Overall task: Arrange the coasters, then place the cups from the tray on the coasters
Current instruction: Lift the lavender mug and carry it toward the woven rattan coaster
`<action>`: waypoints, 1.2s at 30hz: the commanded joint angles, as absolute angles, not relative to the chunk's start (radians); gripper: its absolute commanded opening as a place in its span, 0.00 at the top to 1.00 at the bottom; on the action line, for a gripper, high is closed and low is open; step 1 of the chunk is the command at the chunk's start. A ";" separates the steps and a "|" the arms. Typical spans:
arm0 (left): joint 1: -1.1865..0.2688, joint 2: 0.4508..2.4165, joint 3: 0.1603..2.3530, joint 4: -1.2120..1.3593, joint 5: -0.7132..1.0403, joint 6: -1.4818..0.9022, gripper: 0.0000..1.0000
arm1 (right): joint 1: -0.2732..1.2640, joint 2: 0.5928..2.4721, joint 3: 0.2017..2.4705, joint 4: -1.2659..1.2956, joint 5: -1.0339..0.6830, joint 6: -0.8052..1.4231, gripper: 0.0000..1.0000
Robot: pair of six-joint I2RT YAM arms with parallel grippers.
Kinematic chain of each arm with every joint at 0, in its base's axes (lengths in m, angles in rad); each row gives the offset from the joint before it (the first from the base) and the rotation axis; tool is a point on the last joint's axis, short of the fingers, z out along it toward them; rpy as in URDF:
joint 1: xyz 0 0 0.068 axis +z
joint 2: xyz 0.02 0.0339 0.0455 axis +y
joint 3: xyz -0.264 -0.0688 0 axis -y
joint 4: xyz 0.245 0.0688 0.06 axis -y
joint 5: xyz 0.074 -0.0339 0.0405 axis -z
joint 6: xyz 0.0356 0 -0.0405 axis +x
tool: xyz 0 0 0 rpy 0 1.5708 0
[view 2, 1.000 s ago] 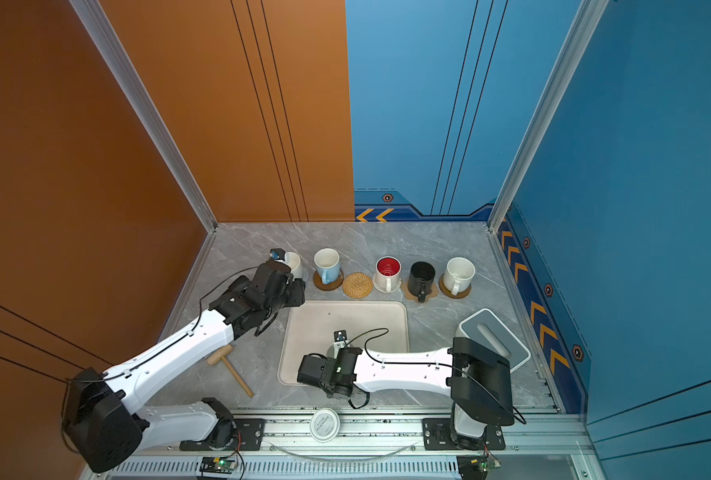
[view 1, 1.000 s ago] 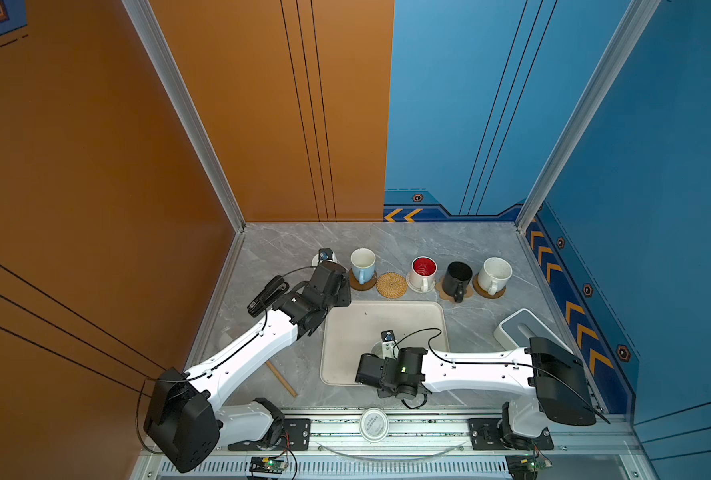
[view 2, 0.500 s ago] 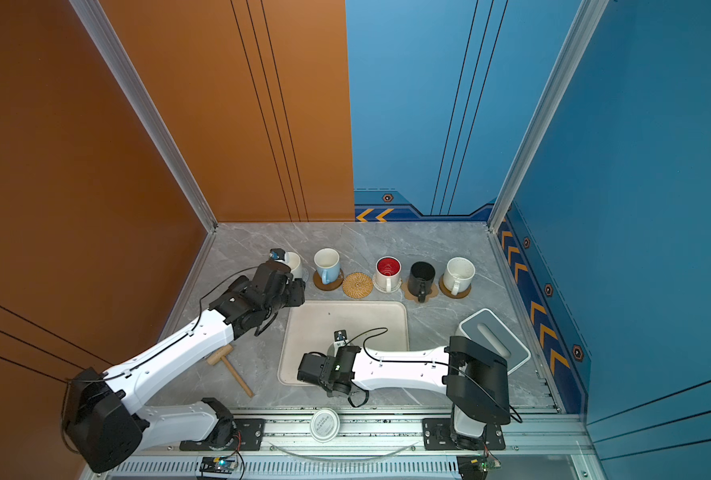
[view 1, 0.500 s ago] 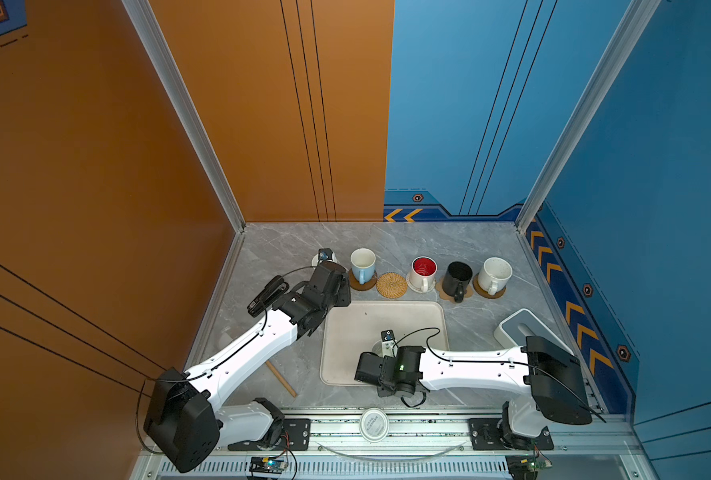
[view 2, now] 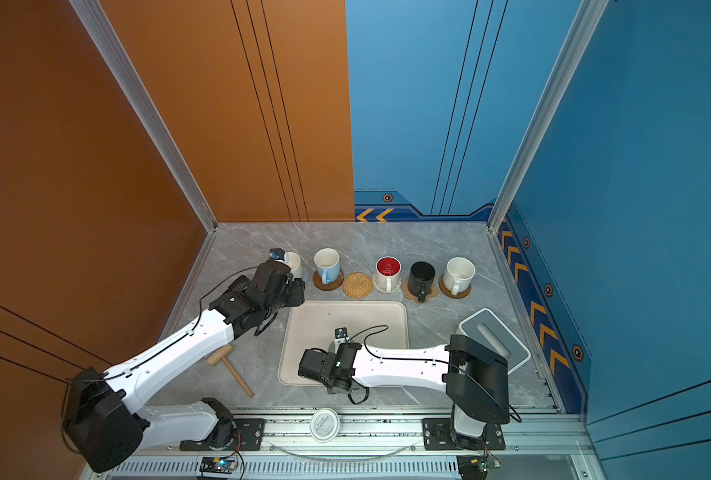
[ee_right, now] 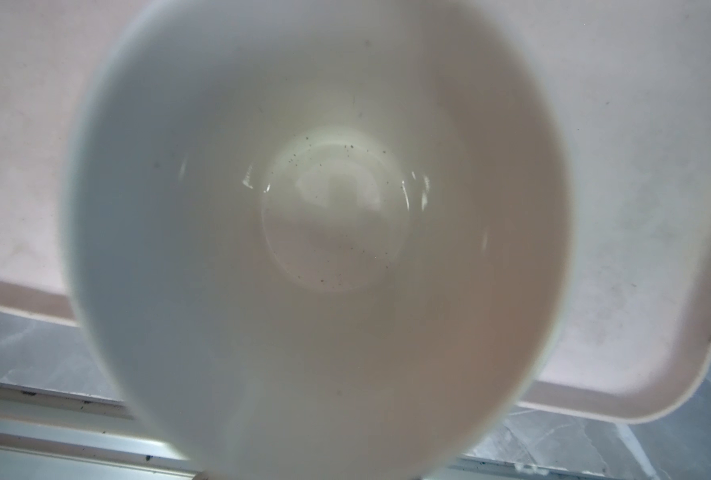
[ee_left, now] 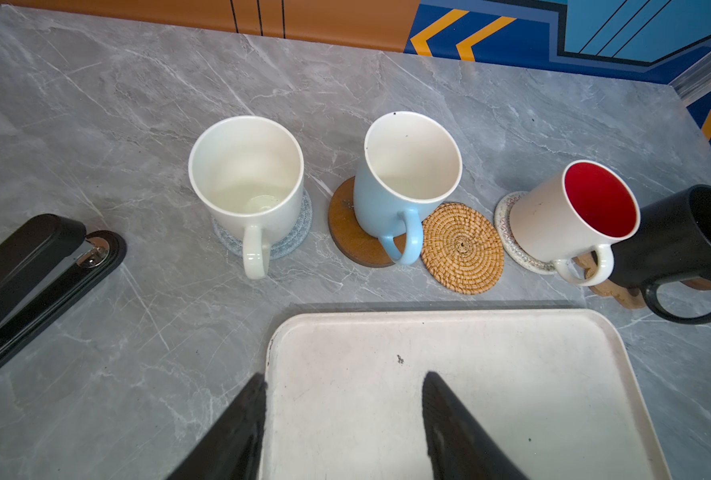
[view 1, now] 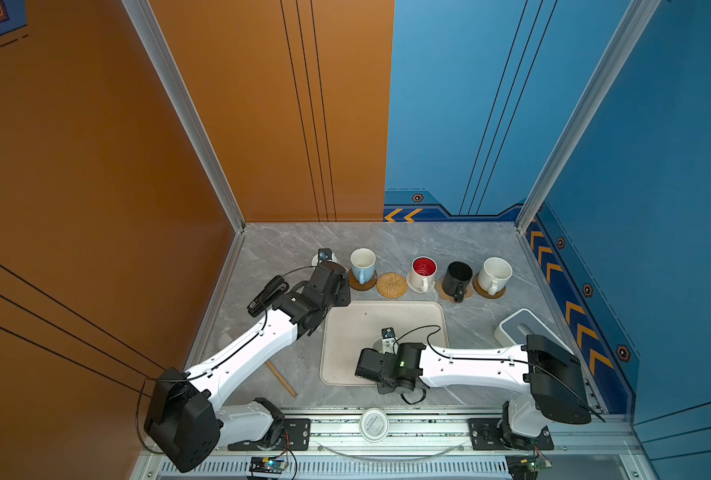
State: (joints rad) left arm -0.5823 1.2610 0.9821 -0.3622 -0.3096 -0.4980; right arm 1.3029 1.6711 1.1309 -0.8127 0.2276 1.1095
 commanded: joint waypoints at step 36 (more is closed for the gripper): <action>-0.531 1.223 0.970 -0.400 -0.307 -0.499 0.39 | 1.076 1.615 1.300 -0.880 0.319 0.810 1.00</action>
State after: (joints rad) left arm -0.5430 1.2461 0.9821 -0.3706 -0.3099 -0.4976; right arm 1.1015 1.6302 1.2430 -0.8757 0.2668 0.8665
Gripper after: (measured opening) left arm 0.612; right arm 0.128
